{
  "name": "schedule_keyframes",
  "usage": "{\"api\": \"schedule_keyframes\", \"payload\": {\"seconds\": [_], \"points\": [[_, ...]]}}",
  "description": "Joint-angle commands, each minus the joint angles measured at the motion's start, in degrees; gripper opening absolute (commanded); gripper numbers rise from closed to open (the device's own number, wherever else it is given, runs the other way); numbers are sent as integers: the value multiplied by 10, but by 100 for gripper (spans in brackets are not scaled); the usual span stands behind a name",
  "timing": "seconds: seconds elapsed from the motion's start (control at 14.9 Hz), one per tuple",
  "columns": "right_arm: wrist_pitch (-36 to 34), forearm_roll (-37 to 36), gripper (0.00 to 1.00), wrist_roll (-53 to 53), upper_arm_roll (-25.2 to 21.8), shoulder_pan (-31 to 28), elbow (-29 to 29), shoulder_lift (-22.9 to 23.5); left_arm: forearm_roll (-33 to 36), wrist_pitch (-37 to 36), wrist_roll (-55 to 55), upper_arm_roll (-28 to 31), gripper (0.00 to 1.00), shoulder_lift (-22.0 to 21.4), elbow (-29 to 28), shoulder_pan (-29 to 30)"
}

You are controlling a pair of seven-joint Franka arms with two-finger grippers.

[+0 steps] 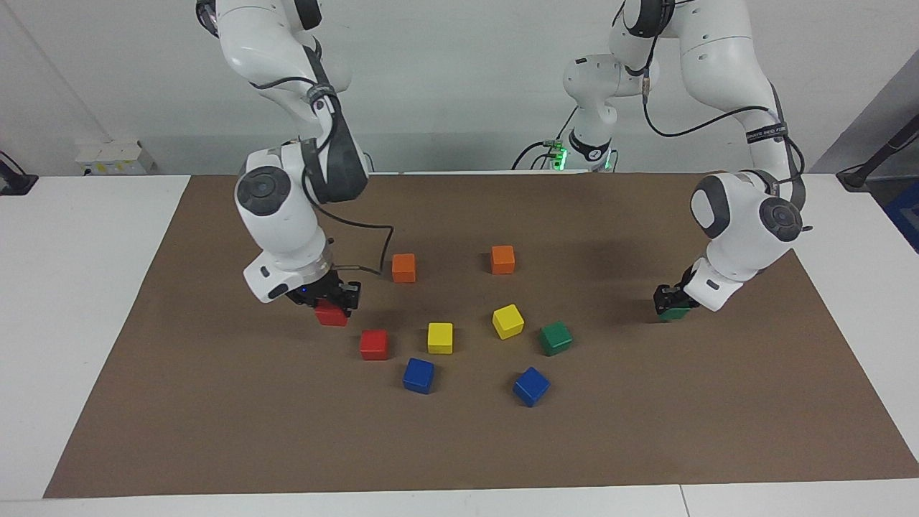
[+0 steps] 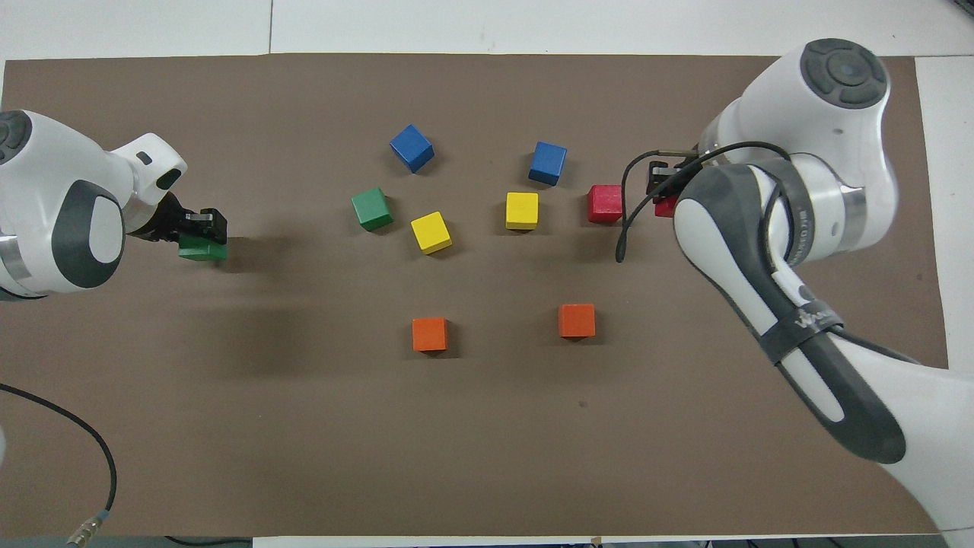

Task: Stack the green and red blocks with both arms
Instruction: 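Carry the green cube toward the left arm while the right gripper carries red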

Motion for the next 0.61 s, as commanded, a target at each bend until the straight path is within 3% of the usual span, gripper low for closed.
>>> {"api": "schedule_keyframes", "payload": {"seconds": [0.0,0.4,0.54], "points": [[-5,0,0,-114,6,-63,-34,-17,30,41,10,-1,0,-1,-21,7],[36,-4,0,-201,4,-118,-149,-64,36,73,7,-1,0,6,-37,7],[80,-4,0,-204,4,-118,-209,-85,36,79,7,-1,99,6,-39,7]]}}
